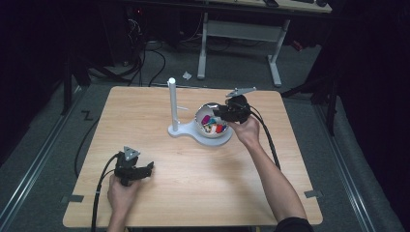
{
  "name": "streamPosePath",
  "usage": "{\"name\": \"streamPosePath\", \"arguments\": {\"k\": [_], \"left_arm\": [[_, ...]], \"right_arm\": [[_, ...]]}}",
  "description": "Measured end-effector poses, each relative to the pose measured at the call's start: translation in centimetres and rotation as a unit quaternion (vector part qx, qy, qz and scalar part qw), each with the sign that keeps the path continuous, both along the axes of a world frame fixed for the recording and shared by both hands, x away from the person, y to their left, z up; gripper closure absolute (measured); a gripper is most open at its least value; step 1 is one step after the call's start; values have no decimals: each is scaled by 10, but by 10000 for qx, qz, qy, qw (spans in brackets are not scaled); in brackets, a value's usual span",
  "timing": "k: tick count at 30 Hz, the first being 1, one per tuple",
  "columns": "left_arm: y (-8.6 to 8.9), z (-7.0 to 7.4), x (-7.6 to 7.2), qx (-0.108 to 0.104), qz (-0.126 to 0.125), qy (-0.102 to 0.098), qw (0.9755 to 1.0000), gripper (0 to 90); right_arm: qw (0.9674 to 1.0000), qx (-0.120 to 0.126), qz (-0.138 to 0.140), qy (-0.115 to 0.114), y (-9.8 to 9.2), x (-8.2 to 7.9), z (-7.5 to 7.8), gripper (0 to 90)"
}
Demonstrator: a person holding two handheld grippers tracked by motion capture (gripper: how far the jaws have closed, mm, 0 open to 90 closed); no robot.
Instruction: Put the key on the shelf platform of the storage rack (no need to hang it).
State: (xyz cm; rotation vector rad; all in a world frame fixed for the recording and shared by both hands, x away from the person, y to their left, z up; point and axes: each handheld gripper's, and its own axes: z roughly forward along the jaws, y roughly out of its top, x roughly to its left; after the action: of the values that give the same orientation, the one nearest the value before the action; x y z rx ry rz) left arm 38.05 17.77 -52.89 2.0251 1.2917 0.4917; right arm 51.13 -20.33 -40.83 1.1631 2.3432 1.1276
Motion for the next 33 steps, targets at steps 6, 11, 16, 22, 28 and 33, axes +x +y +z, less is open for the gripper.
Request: {"name": "streamPosePath", "arguments": {"k": [6,11,16,22,28,33], "left_arm": [[0,0,0,0,0,0,10000,223],[0,0,0,1,-1,2,10000,223],[0,0,0,1,-1,1,10000,223],[0,0,0,1,-2,1,10000,223],[0,0,0,1,-1,1,10000,223],[0,0,0,2,-1,1,10000,222]], "right_arm": [[9996,182,-179,-108,-18,-11,4,546],[9989,311,-298,-203,-32,-22,9,528],[9983,330,-390,-296,-41,-32,12,522],[9973,383,-491,-388,-55,-46,22,517],[9960,473,-603,-454,-67,-59,28,518],[9962,360,-631,-476,-76,-71,32,514]]}}
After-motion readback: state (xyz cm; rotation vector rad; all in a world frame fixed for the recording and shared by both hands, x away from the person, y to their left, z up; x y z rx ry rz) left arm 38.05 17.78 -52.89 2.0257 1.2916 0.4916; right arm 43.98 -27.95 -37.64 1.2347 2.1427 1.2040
